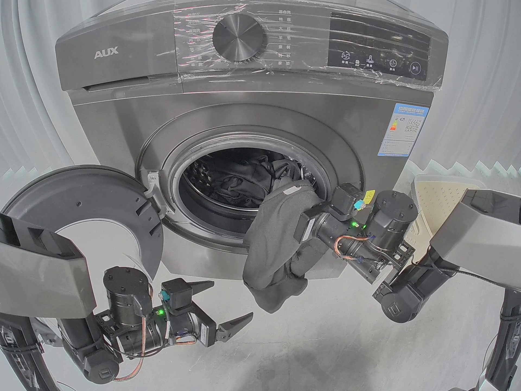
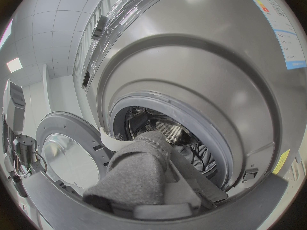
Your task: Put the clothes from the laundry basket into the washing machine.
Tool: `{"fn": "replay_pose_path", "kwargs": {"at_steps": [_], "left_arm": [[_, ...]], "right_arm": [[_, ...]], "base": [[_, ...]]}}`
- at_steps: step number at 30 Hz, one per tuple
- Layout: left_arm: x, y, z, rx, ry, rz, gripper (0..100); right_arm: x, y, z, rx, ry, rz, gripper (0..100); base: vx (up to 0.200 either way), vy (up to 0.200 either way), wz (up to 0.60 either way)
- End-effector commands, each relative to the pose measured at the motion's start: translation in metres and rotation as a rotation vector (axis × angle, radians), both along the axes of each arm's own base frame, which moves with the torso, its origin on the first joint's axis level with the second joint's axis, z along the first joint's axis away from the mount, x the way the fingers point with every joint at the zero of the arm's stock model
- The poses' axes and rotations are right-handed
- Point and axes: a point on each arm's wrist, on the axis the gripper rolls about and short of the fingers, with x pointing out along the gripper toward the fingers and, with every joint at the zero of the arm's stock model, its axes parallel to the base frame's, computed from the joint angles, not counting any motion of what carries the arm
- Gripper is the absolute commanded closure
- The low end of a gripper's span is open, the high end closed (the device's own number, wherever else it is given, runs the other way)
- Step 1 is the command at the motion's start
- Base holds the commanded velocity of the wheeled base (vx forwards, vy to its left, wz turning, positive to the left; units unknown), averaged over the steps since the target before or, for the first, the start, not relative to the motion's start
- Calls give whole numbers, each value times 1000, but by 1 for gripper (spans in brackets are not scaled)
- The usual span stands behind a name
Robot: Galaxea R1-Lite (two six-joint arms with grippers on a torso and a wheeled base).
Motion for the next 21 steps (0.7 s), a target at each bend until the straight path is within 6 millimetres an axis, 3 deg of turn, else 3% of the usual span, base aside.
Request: {"fn": "replay_pose_path", "kwargs": {"at_steps": [1,9,21], "left_arm": [[2,-1,1,-4,-7,0,0],[44,-17,29,-132,-160,38,0],[54,-27,32,-170,-180,29,0]], "right_arm": [[-6,0,10,17,-20,11,100],[-33,12,5,-7,14,81,100],[-49,26,-3,-27,39,142,100]], "base": [[0,0,0],[0,0,0],[0,0,0]]}}
